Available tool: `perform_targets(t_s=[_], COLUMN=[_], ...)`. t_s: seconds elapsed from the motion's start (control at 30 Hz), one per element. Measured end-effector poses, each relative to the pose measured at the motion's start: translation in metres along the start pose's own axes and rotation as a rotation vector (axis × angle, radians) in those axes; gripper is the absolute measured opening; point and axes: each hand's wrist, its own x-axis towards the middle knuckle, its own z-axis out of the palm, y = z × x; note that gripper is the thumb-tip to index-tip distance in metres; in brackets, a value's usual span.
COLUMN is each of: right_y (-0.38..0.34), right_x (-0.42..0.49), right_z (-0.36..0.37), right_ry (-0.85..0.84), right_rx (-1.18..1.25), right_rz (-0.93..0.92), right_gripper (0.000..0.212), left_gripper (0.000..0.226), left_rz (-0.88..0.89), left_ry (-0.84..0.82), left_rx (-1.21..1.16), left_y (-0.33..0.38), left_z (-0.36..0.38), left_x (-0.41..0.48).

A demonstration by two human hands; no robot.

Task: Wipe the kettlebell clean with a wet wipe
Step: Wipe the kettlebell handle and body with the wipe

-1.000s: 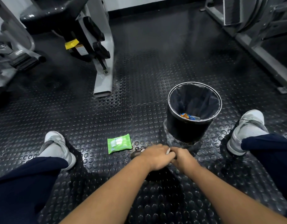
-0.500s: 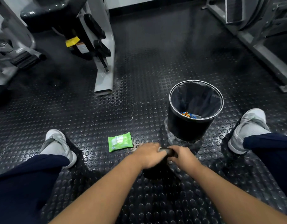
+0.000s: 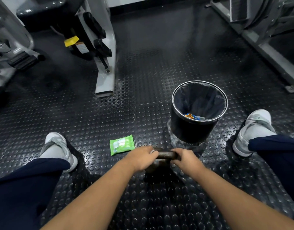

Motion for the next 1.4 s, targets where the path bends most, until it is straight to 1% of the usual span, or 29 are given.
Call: perform_targets(t_s=[0.1, 0.17, 0.27, 0.37, 0.43, 0.5, 0.6, 0.77, 0.87, 0.97, 1.17, 1.27, 1.33, 1.4], right_y=[-0.002, -0.002, -0.002, 0.0, 0.0, 0.001, 0.002, 0.001, 0.001, 0.001, 0.003, 0.003, 0.002, 0.001], right_x=[-0.001, -0.003, -0.003, -0.002, -0.002, -0.002, -0.001, -0.002, -0.001, -0.001, -0.001, -0.001, -0.001, -0.002], right_z=[-0.001, -0.002, -0.002, -0.001, 0.0, -0.001, -0.001, 0.001, 0.001, 0.0, -0.001, -0.001, 0.0, -0.001], right_ry=[0.013, 0.022, 0.029, 0.023, 0.017, 0.016, 0.005, 0.02, 0.026, 0.023, 0.002, 0.004, 0.011, 0.029], right_rx=[-0.029, -0.03, -0.025, -0.021, 0.0, 0.004, 0.017, 0.007, -0.006, 0.007, 0.01, 0.008, -0.005, -0.018], right_rz=[-0.018, -0.036, -0.035, -0.044, -0.035, -0.021, -0.01, -0.012, -0.02, -0.038, -0.015, -0.01, -0.021, -0.047], right_gripper=[0.041, 0.032, 0.032, 0.034, 0.038, 0.036, 0.033, 0.039, 0.04, 0.043, 0.036, 0.037, 0.04, 0.036], left_gripper=[0.049, 0.053, 0.051, 0.047, 0.046, 0.044, 0.046, 0.051, 0.047, 0.047, 0.044, 0.05, 0.053, 0.053], left_rz=[0.065, 0.153, 0.209, 0.183, 0.11, 0.016, -0.068, 0.018, 0.076, 0.078, -0.033, -0.03, 0.015, 0.074], left_ry=[0.006, 0.0, 0.022, 0.052, 0.056, 0.04, 0.001, -0.01, -0.002, 0.005, -0.007, -0.03, -0.019, 0.006], left_rx=[0.008, 0.033, 0.054, 0.01, -0.032, -0.108, -0.249, -0.129, -0.046, -0.069, -0.17, -0.107, -0.024, 0.0], left_y=[0.032, 0.054, 0.062, 0.04, 0.015, -0.01, -0.021, 0.028, 0.048, 0.038, -0.015, -0.003, 0.019, 0.041], left_z=[0.006, 0.013, 0.019, 0.013, 0.008, 0.003, -0.005, -0.001, 0.009, 0.009, -0.005, -0.005, 0.001, 0.011], left_x=[0.004, 0.004, 0.004, 0.002, 0.002, 0.003, 0.001, 0.006, 0.011, 0.013, 0.006, 0.004, 0.009, 0.014])
